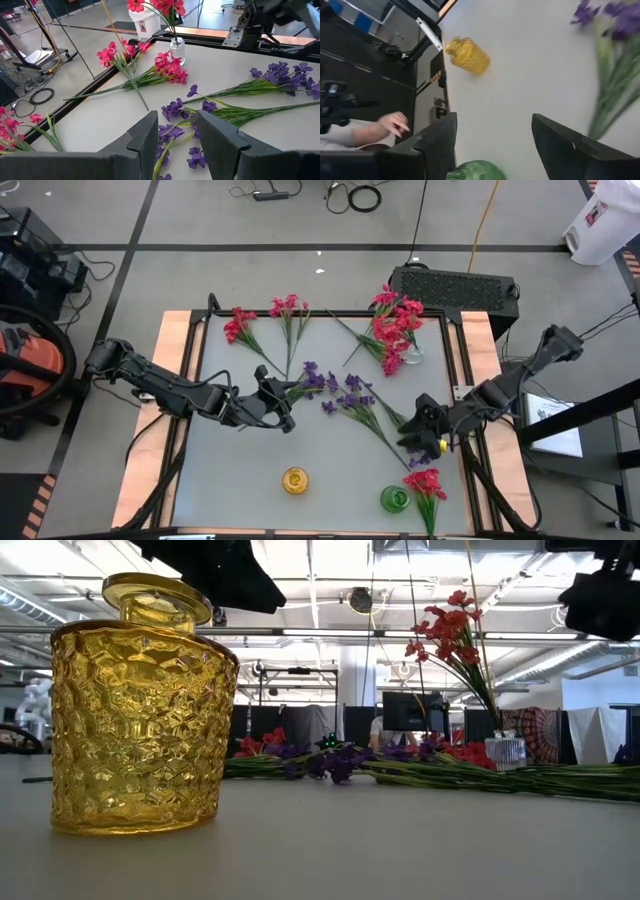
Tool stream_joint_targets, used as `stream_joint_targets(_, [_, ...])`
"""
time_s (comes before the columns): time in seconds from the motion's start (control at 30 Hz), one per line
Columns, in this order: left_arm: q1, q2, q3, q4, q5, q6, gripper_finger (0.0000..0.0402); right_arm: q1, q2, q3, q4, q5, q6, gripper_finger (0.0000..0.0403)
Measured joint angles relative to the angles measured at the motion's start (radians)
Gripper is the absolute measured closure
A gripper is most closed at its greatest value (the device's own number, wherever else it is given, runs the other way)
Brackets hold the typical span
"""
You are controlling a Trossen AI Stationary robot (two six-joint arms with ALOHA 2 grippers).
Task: Sort flowers into vase by color
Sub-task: Put the bottom red flower into the transparent vase
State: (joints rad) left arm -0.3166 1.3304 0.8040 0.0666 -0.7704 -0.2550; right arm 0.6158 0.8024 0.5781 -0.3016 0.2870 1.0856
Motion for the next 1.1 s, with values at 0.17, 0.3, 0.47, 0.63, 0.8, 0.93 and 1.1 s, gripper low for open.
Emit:
stream_joint_targets(0.17, [0.000, 0.000, 0.000, 0.000, 0.000, 0.000, 0.0258, 0.045, 0.034, 0.001, 0.060, 0.001, 0.067, 0.0154])
stream_joint_targets(0.3, [0.000, 0.000, 0.000, 0.000, 0.000, 0.000, 0.0258, 0.090, 0.068, 0.054, 0.030, 0.018, 0.114, 0.0154])
stream_joint_targets(0.47, [0.000, 0.000, 0.000, 0.000, 0.000, 0.000, 0.0258, 0.143, 0.131, 0.171, 0.004, 0.074, 0.115, 0.0156])
stream_joint_targets(0.63, [0.000, 0.000, 0.000, 0.000, 0.000, 0.000, 0.0258, 0.181, 0.226, 0.346, -0.213, 0.113, 0.158, 0.0172])
stream_joint_targets(0.8, [0.000, 0.000, 0.000, 0.000, 0.000, 0.000, 0.0258, 0.208, 0.347, 0.524, -0.415, 0.106, 0.230, 0.0192])
stream_joint_targets(0.93, [0.000, 0.000, 0.000, 0.000, 0.000, 0.000, 0.0258, 0.229, 0.444, 0.659, -0.533, 0.099, 0.282, 0.0201])
stream_joint_targets(1.1, [0.000, 0.000, 0.000, 0.000, 0.000, 0.000, 0.0258, 0.249, 0.546, 0.796, -0.686, 0.083, 0.350, 0.0203])
